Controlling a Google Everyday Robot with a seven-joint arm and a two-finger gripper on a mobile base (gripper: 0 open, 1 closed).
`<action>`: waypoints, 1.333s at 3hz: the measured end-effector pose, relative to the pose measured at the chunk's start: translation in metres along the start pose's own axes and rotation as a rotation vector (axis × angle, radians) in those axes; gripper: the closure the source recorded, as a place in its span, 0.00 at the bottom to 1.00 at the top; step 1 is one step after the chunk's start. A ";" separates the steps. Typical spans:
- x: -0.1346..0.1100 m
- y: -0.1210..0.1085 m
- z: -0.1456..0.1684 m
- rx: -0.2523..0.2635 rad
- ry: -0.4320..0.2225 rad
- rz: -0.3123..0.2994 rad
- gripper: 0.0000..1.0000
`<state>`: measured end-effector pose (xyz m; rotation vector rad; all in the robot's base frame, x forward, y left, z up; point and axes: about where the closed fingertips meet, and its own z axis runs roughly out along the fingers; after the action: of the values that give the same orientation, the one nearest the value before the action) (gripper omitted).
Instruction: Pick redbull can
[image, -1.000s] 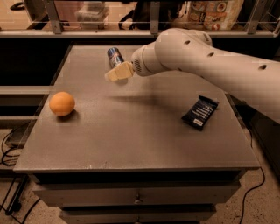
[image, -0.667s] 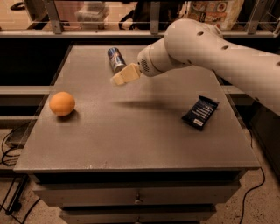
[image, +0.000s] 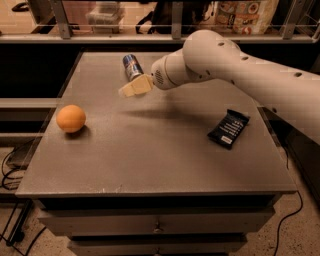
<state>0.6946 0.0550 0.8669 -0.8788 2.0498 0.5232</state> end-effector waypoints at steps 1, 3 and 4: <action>0.000 -0.002 0.005 0.032 -0.011 0.000 0.00; -0.011 -0.007 0.027 0.072 -0.091 -0.005 0.00; -0.016 -0.012 0.041 0.074 -0.120 0.014 0.00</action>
Offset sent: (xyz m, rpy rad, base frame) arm 0.0253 0.0162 -0.0059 0.0195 -0.1262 -0.0719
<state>0.7318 0.0792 0.8562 -0.7711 1.9551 0.4925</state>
